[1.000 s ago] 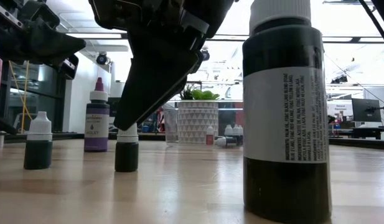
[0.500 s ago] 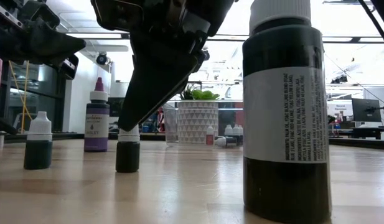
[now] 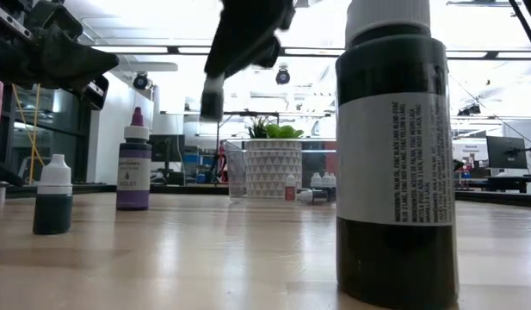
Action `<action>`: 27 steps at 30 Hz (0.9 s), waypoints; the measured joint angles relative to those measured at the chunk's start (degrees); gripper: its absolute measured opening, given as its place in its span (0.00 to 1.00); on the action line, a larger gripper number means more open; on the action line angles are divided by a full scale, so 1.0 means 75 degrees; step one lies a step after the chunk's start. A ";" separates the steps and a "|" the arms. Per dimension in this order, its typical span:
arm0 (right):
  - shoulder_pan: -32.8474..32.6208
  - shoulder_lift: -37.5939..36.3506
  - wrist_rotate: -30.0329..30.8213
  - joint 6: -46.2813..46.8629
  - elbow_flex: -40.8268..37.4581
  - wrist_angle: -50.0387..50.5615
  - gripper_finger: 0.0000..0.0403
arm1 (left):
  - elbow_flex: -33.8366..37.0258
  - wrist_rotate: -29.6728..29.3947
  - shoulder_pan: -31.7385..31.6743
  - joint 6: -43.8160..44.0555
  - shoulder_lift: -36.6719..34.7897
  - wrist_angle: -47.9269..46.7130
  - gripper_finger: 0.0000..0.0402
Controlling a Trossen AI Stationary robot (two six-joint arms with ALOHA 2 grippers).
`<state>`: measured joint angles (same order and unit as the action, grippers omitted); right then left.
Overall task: Pick & Place food coloring
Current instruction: Put the small black food coloring bottle into the bin
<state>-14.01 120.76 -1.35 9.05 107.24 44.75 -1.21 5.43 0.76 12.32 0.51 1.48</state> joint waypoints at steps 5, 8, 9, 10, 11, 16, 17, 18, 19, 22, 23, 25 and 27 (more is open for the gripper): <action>0.0660 -0.0772 0.0389 -0.0355 0.0000 0.0527 0.09 | 0.0000 0.0000 0.0000 0.0000 -0.0003 0.0003 0.00; 0.1229 -0.1248 0.0667 -0.0864 -0.0003 0.0825 0.09 | -0.0001 0.0000 0.0001 0.0000 -0.0003 0.0002 0.00; 0.1447 -0.1394 0.0716 -0.1033 -0.0003 0.0911 0.09 | -0.0001 0.0000 0.0000 0.0000 -0.0002 0.0003 0.00; 0.1674 -0.1497 0.0714 -0.1205 -0.0003 0.1013 0.09 | -0.0001 0.0000 0.0000 0.0000 -0.0003 0.0003 0.00; 0.1913 -0.1581 0.0715 -0.1360 -0.0003 0.1109 0.09 | -0.0003 0.0000 0.0003 0.0000 0.0000 0.0003 0.00; 0.3040 -0.1662 0.0691 -0.1956 -0.0014 0.1693 0.09 | -0.0001 0.0000 0.0001 0.0000 -0.0002 0.0002 0.00; 0.3234 -0.1662 0.0647 -0.2037 -0.0037 0.1773 0.09 | -0.0001 0.0000 0.0001 0.0000 -0.0003 0.0003 0.00; 0.3410 -0.1666 0.0610 -0.2089 -0.0108 0.1785 0.09 | -0.0003 0.0000 0.0000 0.0000 -0.0003 0.0000 0.00; 0.3580 -0.1672 0.0551 -0.2144 -0.0202 0.1781 0.09 | -0.0003 -0.0003 0.0003 0.0000 -0.0003 0.0000 0.00; 0.4010 -0.1671 0.0267 -0.2307 -0.0561 0.1763 0.09 | -0.0002 0.0000 0.0001 0.0000 -0.0003 0.0001 0.00; 0.4111 -0.1668 0.0153 -0.2346 -0.0695 0.1741 0.09 | -0.0001 -0.0002 0.0003 0.0000 -0.0003 0.0002 0.00; 0.4242 -0.1668 -0.0108 -0.2384 -0.1043 0.1517 0.09 | -0.0003 -0.0002 0.0002 0.0000 -0.0002 0.0001 0.00; 0.4330 -0.1668 -0.0273 -0.2374 -0.1364 0.1319 0.09 | -0.0003 0.0000 0.0001 0.0000 -0.0003 0.0002 0.00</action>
<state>18.47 108.25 -3.40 -8.76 97.01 54.64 -1.23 5.43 0.76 12.32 0.49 1.49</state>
